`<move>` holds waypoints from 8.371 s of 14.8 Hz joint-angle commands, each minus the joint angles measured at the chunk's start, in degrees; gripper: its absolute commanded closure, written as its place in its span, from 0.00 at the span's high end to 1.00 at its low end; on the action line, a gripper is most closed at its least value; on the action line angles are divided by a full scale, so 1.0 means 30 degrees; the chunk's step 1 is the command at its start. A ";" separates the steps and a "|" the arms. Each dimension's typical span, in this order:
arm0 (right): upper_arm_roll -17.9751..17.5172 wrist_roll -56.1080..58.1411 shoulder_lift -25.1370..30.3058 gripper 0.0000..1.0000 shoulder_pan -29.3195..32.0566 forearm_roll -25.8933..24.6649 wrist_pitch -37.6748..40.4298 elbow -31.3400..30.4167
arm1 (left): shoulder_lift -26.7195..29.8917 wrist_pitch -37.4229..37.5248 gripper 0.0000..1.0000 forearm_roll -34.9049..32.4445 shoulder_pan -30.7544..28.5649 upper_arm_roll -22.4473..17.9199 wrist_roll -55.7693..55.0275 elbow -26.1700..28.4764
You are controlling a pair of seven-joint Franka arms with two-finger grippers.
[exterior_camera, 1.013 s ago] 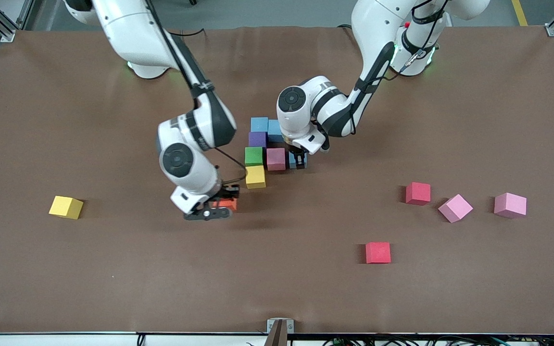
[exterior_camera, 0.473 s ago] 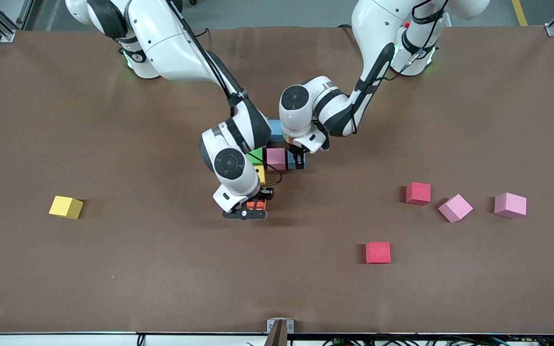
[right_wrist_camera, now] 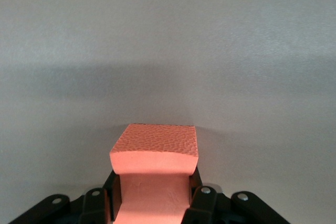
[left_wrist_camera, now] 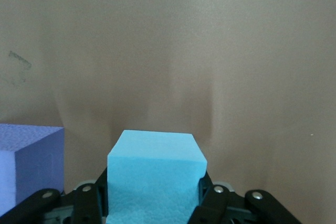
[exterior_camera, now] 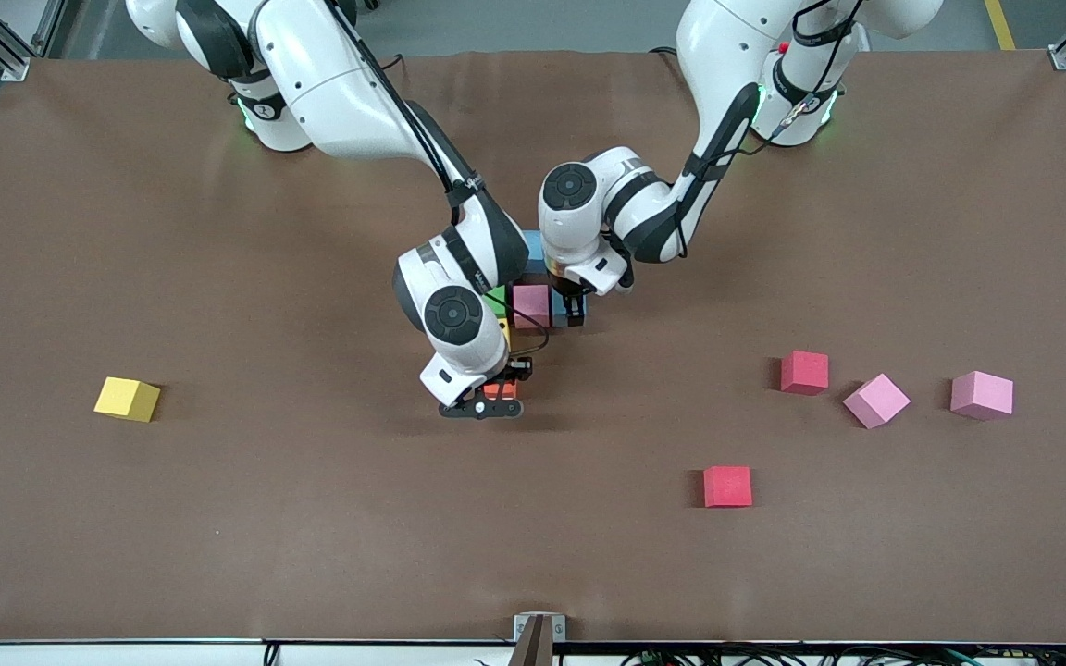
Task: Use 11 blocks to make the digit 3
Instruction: 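Lower the blue and orange cubes onto the row with both grippers, then open the left gripper and move it toward the red cube, then grasp the red cube with the left gripper while the right gripper withdraws, then carry the red cube with the left gripper to the digit, then lower the red cube beside the orange cube and open the left gripper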
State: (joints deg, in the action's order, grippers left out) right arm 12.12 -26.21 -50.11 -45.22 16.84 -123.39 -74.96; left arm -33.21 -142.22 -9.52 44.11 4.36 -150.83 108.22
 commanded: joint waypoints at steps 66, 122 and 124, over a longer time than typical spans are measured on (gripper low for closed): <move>-0.0025 0.2992 0.4479 1.00 0.3294 -0.0751 0.8225 0.1434 | -0.4426 0.4375 0.94 -0.0022 -1.0133 -0.0193 4.4497 -1.1903; -0.2134 1.1521 1.5971 1.00 1.6042 -0.4882 1.1189 -0.2055 | -0.5922 0.5747 0.04 0.0215 0.0120 -0.0983 0.2377 -1.1200; -0.2134 1.1521 1.5942 1.00 1.5983 -0.4882 1.1189 -0.2084 | -0.6010 0.5776 0.04 0.0038 0.0121 -0.0984 0.2407 -1.1287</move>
State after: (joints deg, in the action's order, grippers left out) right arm 6.91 8.57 -2.82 1.91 3.25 -89.97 -80.77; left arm -50.59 -125.57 -7.94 43.69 2.29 -142.82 75.41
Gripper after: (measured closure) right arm 0.000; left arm 0.410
